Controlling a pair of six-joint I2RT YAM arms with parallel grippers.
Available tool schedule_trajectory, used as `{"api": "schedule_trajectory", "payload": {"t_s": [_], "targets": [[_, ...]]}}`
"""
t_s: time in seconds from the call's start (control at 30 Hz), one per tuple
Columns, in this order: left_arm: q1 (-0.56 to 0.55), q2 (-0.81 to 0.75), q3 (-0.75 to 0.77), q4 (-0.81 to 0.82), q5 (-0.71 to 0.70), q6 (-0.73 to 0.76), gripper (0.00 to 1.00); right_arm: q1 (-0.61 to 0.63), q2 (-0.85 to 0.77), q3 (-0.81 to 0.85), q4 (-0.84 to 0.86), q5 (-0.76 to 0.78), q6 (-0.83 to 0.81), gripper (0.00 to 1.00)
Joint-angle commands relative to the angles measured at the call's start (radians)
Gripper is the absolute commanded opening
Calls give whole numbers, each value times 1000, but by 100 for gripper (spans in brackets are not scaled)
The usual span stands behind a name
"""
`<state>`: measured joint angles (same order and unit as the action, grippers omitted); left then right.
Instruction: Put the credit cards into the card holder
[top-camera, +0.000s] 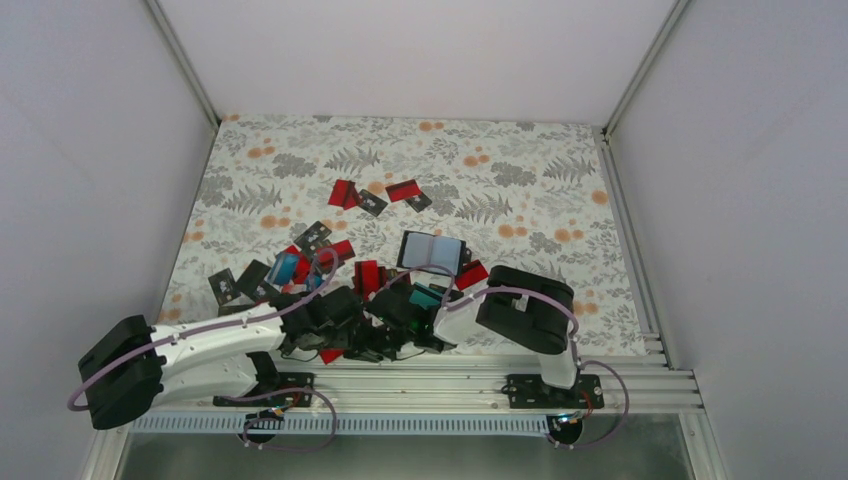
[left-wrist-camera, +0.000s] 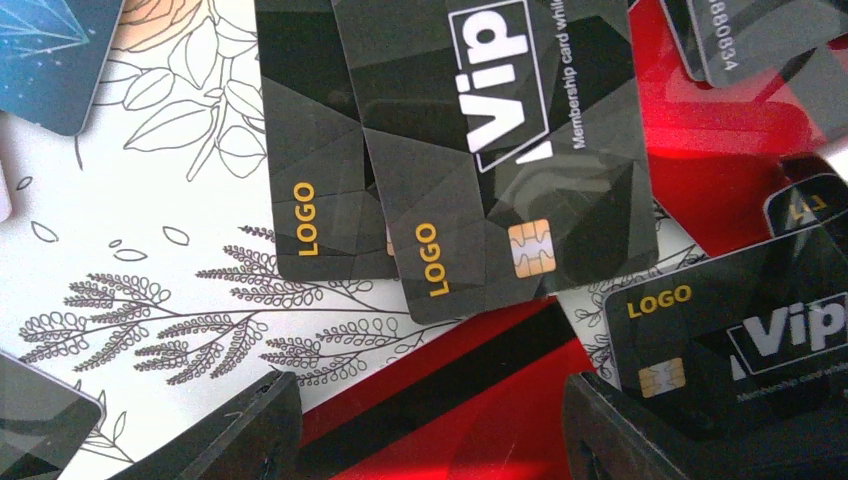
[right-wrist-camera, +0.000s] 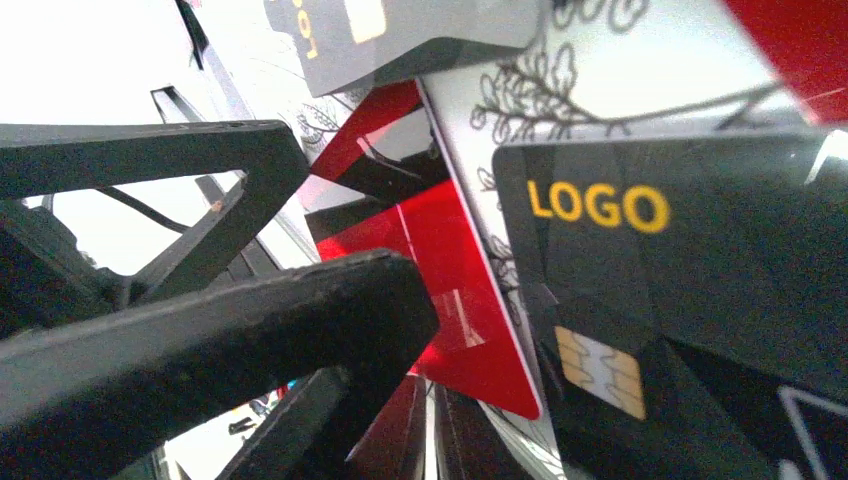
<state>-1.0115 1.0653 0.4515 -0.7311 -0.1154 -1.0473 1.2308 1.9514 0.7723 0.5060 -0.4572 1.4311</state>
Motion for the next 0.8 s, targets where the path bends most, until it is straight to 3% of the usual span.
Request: {"api": "schedule_trajectory", "payload": {"t_s": [0.0,0.77], "targets": [[-10,-32,-20,192,274,34,66,-87,60,42,53,179,67,5],[34,-182,-75,324,429,24,63,-167,-108,6,-41,155,-135,6]]}}
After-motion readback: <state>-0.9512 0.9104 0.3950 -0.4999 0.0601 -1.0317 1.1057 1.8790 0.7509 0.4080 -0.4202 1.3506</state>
